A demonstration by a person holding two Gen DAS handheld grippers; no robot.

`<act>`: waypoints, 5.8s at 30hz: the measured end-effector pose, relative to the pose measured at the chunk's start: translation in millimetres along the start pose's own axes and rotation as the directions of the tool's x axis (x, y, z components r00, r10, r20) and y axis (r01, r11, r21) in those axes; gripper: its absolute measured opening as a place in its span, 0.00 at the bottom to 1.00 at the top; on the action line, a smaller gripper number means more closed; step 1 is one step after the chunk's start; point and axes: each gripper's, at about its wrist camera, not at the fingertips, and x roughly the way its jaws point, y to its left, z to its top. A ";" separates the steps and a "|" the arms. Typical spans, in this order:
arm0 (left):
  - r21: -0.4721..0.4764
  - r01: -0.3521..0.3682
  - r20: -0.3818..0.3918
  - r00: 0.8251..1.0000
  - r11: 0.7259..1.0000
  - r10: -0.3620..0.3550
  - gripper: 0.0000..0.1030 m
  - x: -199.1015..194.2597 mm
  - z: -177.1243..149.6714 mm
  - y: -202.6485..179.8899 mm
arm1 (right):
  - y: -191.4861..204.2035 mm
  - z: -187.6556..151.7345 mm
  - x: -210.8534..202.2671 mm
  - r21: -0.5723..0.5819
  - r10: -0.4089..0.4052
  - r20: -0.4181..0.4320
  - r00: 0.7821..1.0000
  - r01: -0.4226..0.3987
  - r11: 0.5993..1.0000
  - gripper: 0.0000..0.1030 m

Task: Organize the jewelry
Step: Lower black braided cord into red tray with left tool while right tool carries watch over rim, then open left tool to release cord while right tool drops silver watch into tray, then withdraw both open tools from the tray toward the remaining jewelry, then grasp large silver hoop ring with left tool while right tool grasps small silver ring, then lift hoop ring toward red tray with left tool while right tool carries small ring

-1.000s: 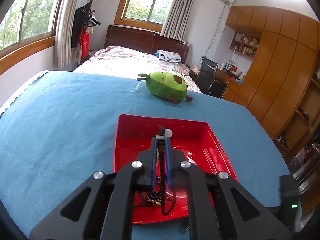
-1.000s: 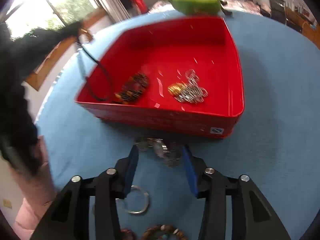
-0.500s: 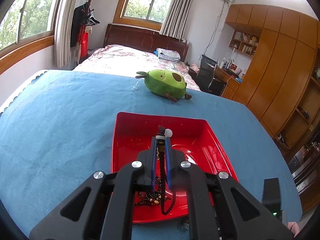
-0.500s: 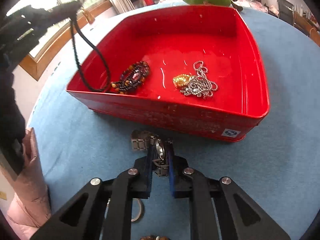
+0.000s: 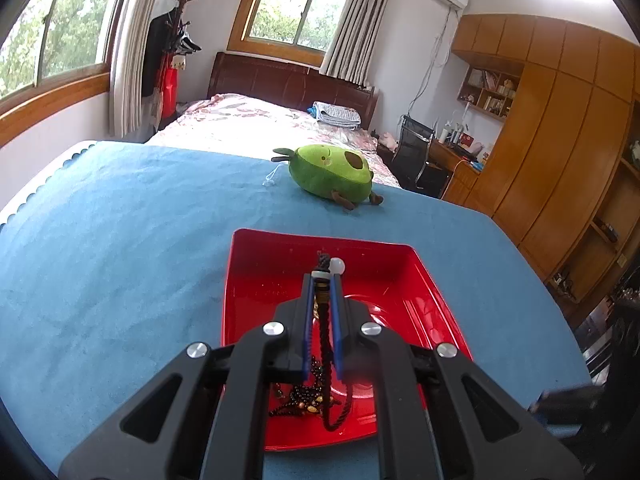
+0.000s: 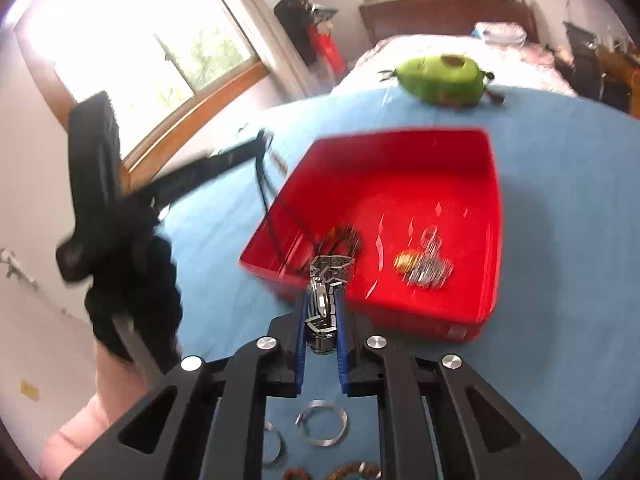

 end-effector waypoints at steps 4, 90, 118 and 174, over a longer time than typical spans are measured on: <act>0.006 -0.015 -0.010 1.000 1.000 0.015 0.06 6.8 -2.7 1.2 | -13.1 14.0 14.9 0.035 -0.124 0.013 0.992 0.124 0.992 0.12; 0.128 -0.017 -0.370 0.927 0.992 0.064 0.66 -95.1 -213.4 -25.1 | -36.6 -162.2 -5.9 0.138 -0.147 -0.072 0.986 0.156 0.978 0.44; 0.192 0.010 -0.383 0.922 0.981 0.066 0.45 -78.0 -225.3 -41.7 | -19.3 -150.8 7.2 0.101 -0.144 -0.099 0.985 0.154 0.983 0.44; 0.039 -0.180 -0.313 0.932 0.983 0.183 0.46 -82.7 -194.0 36.7 | 25.7 -129.7 45.2 -0.004 -0.196 -0.127 0.972 0.197 0.980 0.49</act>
